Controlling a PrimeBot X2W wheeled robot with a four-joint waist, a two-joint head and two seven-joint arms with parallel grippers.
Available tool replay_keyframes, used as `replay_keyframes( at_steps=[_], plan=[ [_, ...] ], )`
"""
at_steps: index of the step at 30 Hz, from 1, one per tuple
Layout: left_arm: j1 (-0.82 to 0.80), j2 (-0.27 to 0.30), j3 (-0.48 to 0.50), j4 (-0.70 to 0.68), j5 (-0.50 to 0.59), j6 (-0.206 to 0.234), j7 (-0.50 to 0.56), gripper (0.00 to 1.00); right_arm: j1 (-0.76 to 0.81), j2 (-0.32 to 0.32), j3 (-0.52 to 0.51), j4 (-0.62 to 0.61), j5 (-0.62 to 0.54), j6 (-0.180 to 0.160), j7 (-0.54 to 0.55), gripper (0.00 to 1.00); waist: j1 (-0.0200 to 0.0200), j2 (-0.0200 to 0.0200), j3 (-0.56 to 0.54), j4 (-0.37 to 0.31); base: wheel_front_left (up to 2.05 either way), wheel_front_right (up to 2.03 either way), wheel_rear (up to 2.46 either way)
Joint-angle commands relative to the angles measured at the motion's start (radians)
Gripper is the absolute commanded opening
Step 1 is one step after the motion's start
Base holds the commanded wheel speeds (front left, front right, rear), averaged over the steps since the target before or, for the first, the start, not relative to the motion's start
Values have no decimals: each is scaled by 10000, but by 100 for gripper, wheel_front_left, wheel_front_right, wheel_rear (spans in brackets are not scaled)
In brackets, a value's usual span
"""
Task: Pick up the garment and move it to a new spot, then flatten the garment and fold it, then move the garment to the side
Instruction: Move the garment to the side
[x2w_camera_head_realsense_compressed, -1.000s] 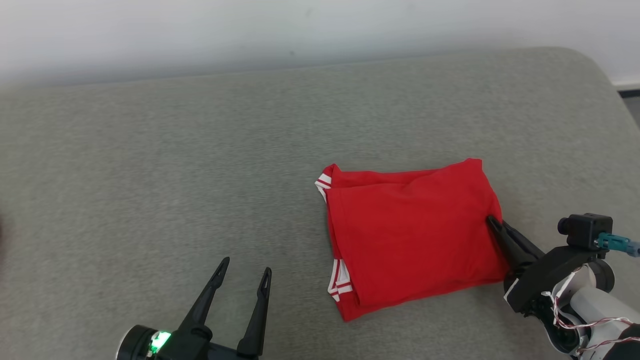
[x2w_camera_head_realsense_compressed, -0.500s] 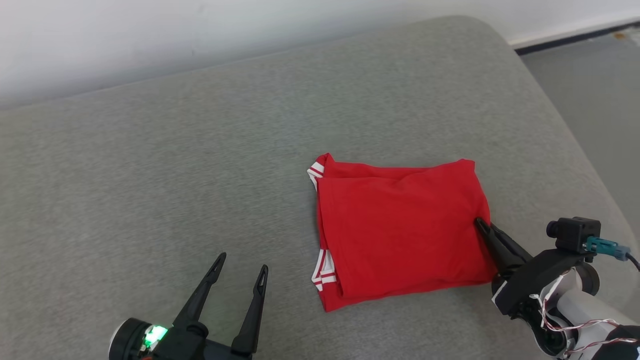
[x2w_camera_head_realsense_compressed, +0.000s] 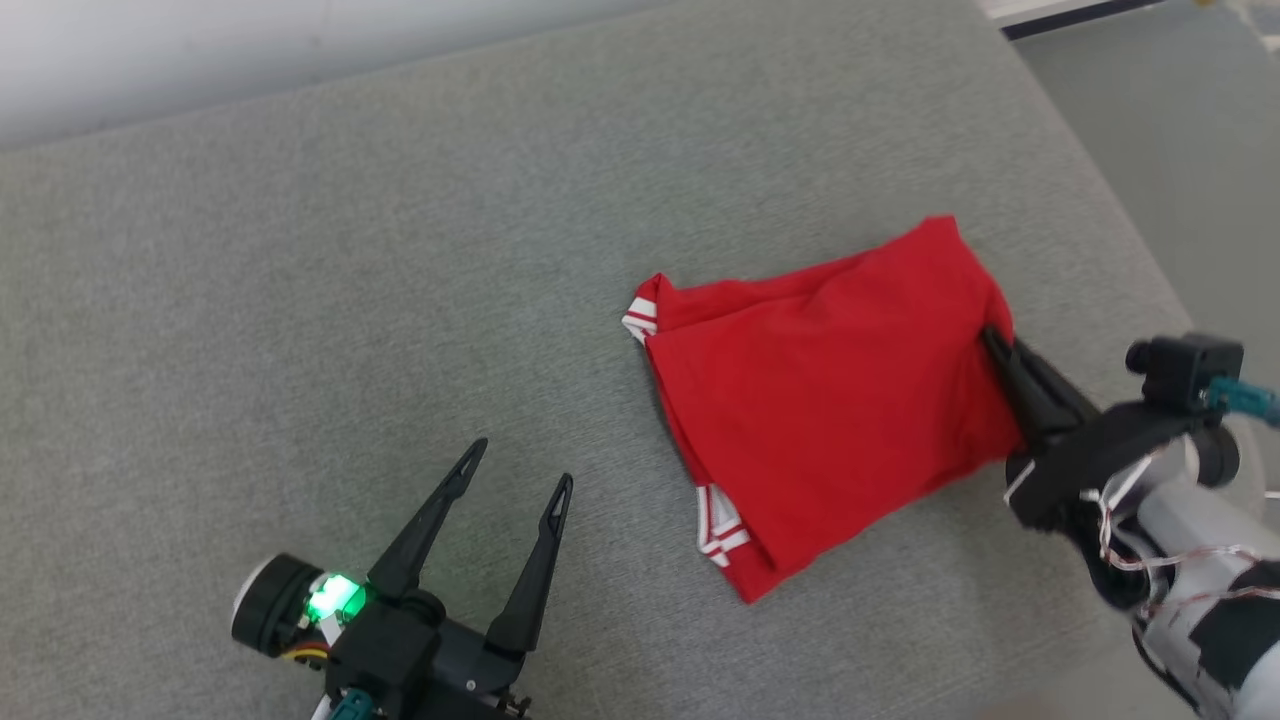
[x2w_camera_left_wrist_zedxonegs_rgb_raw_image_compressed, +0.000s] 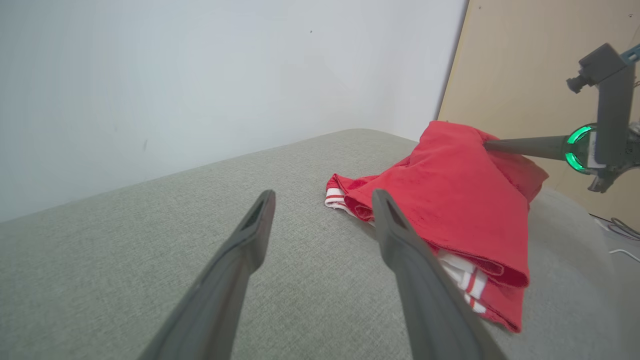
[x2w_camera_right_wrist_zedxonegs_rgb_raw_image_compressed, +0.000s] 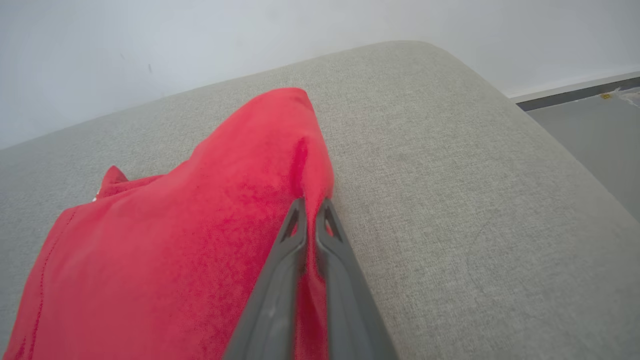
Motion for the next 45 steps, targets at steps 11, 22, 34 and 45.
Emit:
replay_keyframes(
  at_steps=[11, 22, 34, 45],
  plan=[
    [-762, 331, -181, -636, -4, 6, 89, 100, -1839, -148, -869, 1074, -1033, -25, -52, 0, -1, 0, 1225, 786, 0, 0, 0],
    [-1137, 737, -209, -1357, 157, 7, 514, 100, -2832, -695, -2712, 1951, -1500, -25, -36, 0, -1, 0, 2084, 790, 0, 0, 0],
    [-1502, 1139, -279, -1822, 154, 8, 831, 100, -3460, -878, -4154, 3788, -2189, -25, 16, 0, -1, 0, 2705, 949, 0, 0, 0],
    [-1558, 1135, -376, -1791, 82, 135, 798, 100, -4516, -598, -4767, 6070, -3361, -25, -42, 100, -1, 0, 2618, 1249, 0, 0, 0]
  ],
)
